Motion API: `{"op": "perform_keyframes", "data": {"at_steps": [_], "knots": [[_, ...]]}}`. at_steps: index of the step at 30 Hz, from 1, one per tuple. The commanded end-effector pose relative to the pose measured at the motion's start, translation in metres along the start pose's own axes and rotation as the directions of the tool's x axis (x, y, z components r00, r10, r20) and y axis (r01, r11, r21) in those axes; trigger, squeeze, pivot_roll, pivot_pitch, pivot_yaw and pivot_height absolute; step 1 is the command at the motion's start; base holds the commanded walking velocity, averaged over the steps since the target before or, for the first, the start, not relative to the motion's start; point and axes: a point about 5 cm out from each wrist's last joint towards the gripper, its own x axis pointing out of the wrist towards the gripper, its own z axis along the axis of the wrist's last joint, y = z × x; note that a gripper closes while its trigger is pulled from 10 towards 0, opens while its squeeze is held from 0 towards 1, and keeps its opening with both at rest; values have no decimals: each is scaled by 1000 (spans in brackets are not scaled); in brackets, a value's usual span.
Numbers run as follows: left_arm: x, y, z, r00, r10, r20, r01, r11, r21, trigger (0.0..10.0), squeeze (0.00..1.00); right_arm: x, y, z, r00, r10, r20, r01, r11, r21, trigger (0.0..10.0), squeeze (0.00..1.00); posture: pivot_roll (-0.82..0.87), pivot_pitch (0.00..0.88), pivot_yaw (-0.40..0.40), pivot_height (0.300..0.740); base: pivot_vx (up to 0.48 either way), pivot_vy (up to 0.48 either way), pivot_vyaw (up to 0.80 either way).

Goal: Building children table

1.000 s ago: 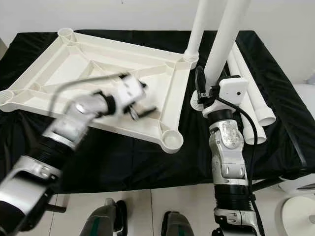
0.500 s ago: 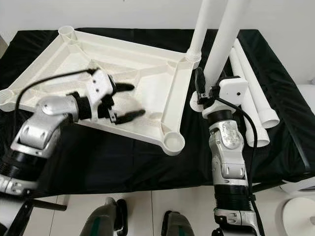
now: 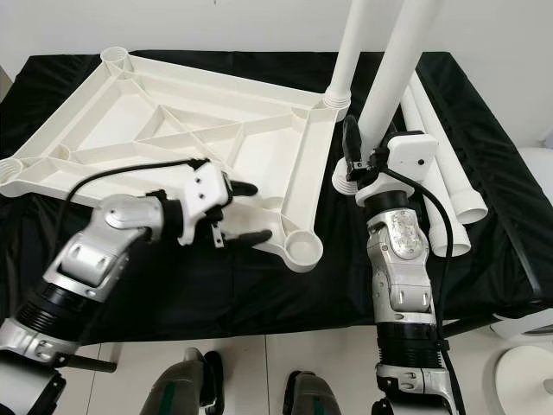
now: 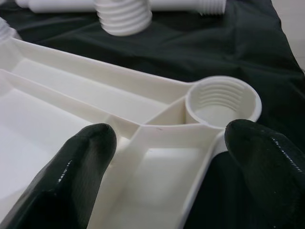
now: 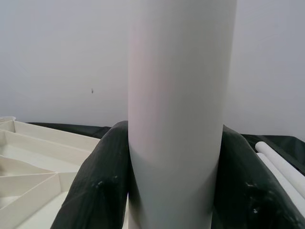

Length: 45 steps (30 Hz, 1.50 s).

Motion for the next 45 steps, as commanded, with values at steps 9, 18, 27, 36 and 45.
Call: {"op": "perform_keyframes", "data": {"at_steps": [9, 18, 27, 36, 45], "knots": [[8, -7, -16, 995, 30, -90, -24, 998, 61, 10000, 0, 2, 0, 2, 1000, 1, 6, -1, 1000, 7, 10000, 0, 29, 112, 8, 740, 0, 0, 0], [12, 1, -24, 985, 111, -134, -100, 991, 87, 10000, 0, 1, 0, 2, 1000, -1, 4, 1, 1000, 7, 10000, 0, 26, 120, 14, 740, 0, 0, 0], [14, 15, -22, 967, 228, -113, -220, 973, 74, 10000, 0, 1, 1, 2, 1000, -2, 5, 2, 1000, 7, 10000, 0, 28, 122, 15, 740, 0, 0, 0], [22, 27, -13, 945, 321, -67, -319, 947, 43, 10000, 0, 1, 1, 2, 1000, -7, 5, 7, 1000, 10, 10000, 0, 30, 119, 16, 740, 0, 0, 0], [30, 36, -6, 925, 379, -39, -379, 925, 20, 10000, 0, 2, 2, 1, 1000, -9, 4, 9, 1000, 23, 10000, 0, 32, 117, 22, 740, 0, 0, 0]]}}
